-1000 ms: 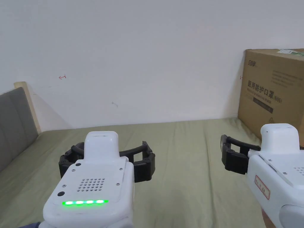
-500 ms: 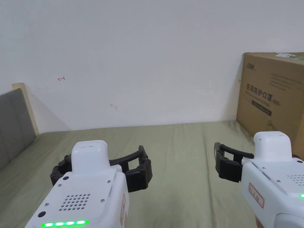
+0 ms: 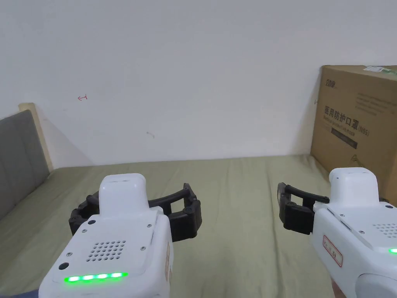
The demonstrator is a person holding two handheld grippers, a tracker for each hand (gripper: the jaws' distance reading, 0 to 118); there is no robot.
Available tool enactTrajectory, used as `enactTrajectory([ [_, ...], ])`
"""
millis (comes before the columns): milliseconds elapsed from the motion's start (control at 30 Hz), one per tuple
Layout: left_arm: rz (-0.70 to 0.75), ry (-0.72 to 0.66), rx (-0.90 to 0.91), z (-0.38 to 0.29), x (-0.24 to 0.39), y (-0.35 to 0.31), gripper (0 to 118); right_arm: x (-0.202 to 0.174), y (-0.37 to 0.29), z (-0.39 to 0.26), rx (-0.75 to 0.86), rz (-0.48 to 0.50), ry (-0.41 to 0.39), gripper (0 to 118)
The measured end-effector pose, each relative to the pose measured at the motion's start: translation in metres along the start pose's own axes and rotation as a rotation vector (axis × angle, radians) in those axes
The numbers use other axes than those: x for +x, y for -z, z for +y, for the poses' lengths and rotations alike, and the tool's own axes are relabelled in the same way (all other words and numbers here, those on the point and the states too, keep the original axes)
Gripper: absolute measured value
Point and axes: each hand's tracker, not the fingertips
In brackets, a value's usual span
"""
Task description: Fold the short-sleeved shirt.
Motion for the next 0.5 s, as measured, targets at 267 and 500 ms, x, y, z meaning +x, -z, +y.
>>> enactTrajectory([
  [267, 0.006, -0.011, -0.024, -0.0017, 0.0001, 0.0002, 118, -0.0037, -0.0033, 0.0, -0.004, 0.004, 0.001, 94],
  [500, 0.029, -0.016, -0.043, -0.0031, 0.0013, 0.002, 118, -0.0044, -0.0017, -0.0005, -0.01, 0.008, 0.005, 94],
])
